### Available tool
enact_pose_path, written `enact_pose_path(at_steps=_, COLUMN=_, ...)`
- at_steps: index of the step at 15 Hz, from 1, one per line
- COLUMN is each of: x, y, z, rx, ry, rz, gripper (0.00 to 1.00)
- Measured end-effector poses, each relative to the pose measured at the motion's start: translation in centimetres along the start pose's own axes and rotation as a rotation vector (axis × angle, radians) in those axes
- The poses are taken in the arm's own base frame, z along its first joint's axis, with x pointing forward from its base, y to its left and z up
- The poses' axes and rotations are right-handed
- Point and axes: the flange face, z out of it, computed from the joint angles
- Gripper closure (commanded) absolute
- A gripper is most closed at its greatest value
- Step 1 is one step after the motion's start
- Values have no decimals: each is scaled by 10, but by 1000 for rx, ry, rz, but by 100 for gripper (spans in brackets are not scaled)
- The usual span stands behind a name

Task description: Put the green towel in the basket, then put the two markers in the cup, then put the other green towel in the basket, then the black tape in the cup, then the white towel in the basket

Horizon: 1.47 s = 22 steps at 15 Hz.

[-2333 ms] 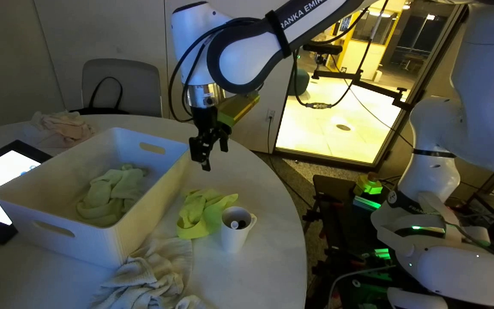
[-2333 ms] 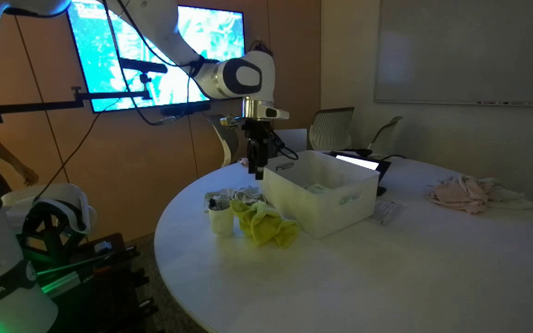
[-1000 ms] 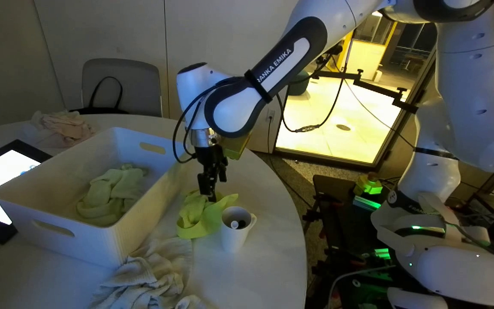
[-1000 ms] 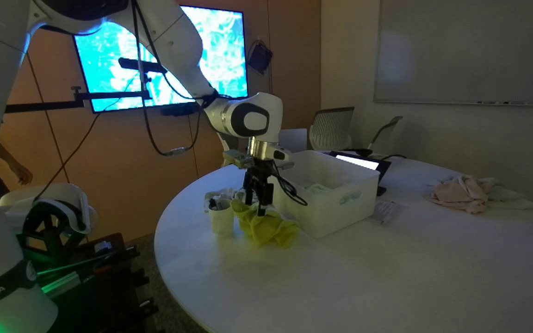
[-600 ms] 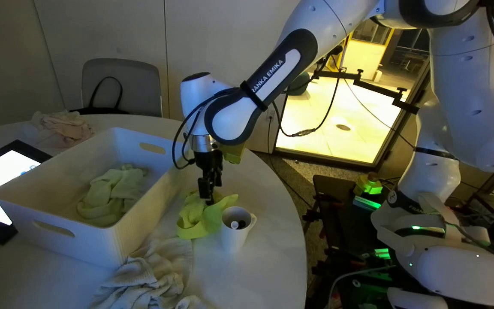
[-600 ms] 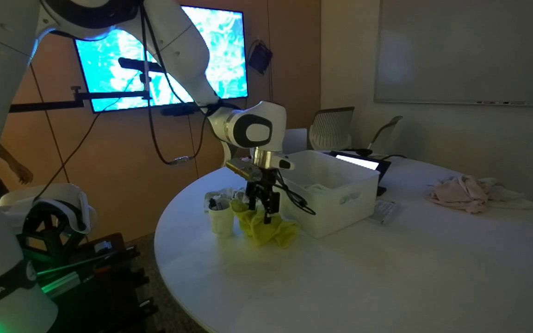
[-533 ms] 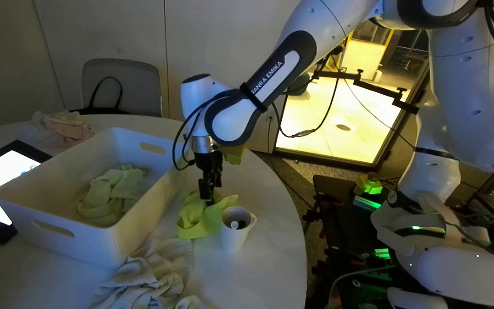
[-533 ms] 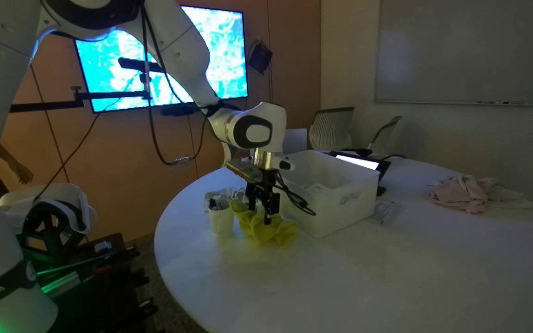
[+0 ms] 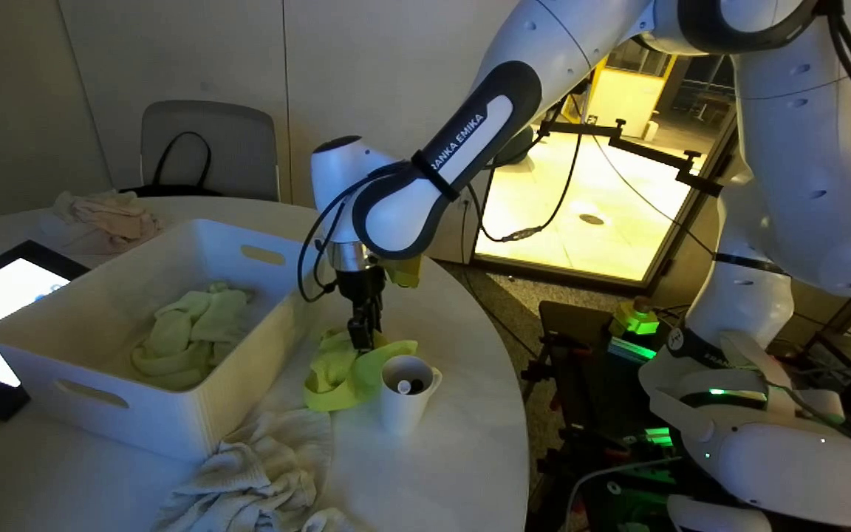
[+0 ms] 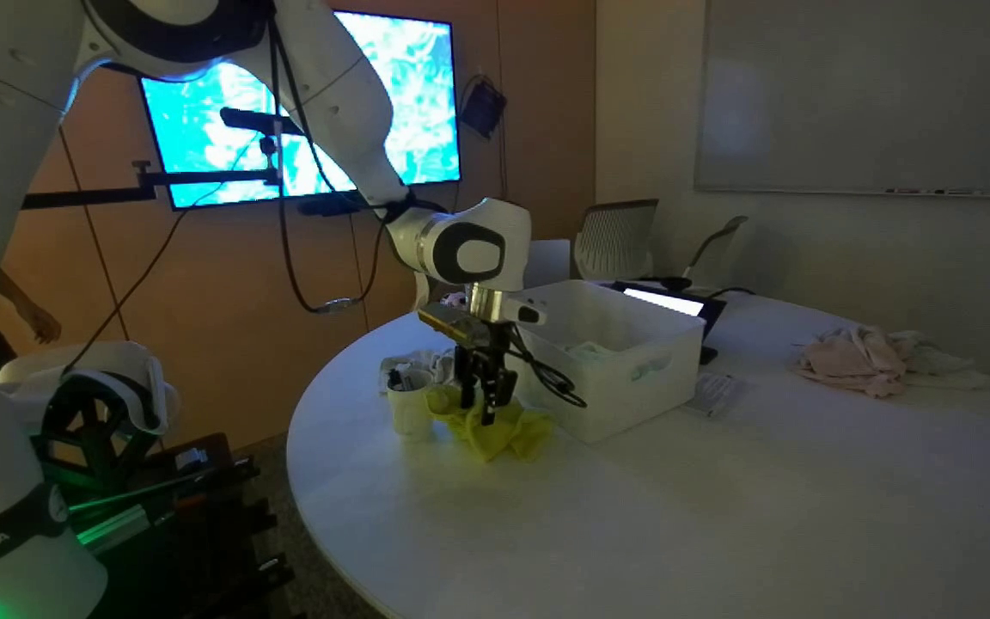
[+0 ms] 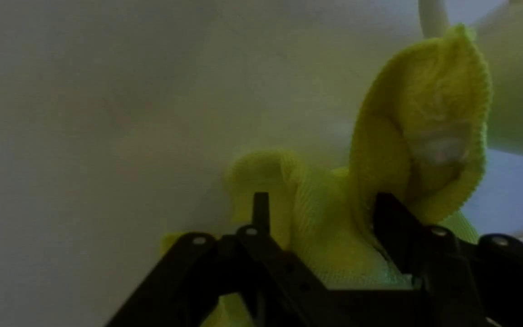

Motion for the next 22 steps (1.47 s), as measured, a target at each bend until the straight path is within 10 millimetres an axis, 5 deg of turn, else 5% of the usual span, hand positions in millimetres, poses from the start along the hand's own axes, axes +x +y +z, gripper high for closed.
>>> enact_pose_path(at_steps=4, x=0, y=-1, z=0, rx=1, ry=0, rz=-9, gripper=90)
enact_pose_path(at_steps=11, x=6, y=-2, z=-13, rx=14, ry=62, rz=1, gripper=88)
enact_pose_path(at_steps=16, x=8, y=-8, z=-67, rx=10, ry=221, rz=14, gripper=88)
enact_pose_path(at_steps=22, x=-14, y=-29, z=-144, rx=13, ry=393, rz=71, gripper=88)
